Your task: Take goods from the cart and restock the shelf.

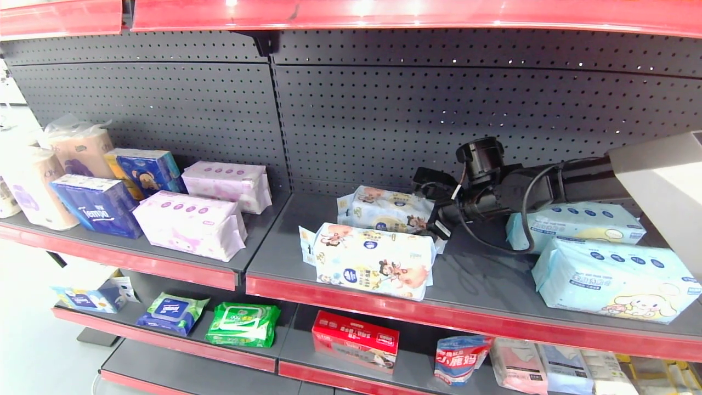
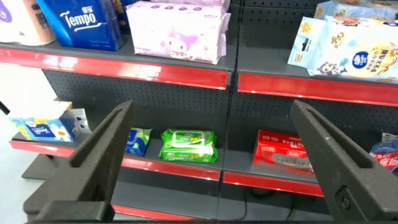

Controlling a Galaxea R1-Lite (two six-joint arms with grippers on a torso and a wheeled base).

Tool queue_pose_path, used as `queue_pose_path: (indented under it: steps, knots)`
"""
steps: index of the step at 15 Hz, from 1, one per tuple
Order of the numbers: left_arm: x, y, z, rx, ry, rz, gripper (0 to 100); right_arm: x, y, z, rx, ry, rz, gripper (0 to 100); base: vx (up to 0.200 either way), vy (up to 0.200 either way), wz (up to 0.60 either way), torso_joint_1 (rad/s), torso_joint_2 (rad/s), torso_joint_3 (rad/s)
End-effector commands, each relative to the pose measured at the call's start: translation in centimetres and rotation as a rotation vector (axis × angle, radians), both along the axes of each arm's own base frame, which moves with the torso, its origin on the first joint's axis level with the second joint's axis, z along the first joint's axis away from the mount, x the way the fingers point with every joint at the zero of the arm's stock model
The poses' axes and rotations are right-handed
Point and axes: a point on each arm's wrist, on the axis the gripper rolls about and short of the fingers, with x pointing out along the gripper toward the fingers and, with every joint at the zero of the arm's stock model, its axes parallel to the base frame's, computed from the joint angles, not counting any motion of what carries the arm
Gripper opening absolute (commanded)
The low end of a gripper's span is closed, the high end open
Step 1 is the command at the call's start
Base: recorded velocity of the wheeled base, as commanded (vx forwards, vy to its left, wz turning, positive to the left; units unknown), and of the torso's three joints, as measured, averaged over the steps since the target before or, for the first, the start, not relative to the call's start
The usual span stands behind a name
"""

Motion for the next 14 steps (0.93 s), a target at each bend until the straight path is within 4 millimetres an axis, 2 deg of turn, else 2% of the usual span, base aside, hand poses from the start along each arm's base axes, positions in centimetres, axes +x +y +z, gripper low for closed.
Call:
queue_pose_path:
  steps: [1, 3, 8, 14]
  knots:
    - [0.0, 0.0, 0.0, 0.000, 0.001, 0.000, 100, 0.0, 0.0, 0.0, 0.001, -0.002, 0.000, 100, 0.000, 0.000, 0.00, 0.000, 0.00, 0.000]
    - [0.0, 0.0, 0.0, 0.000, 0.001, 0.000, 100, 0.2, -0.2, 0.1, 0.005, -0.005, -0.008, 100, 0.000, 0.000, 0.00, 0.000, 0.00, 0.000]
    - [0.0, 0.0, 0.0, 0.000, 0.001, 0.000, 100, -0.3, -2.8, 0.5, 0.043, 0.039, -0.077, 100, 0.000, 0.000, 0.00, 0.000, 0.00, 0.000]
    - [0.0, 0.0, 0.0, 0.000, 0.001, 0.000, 100, -0.7, -2.8, -0.1, 0.092, 0.104, -0.112, 100, 0.000, 0.000, 0.00, 0.000, 0.00, 0.000]
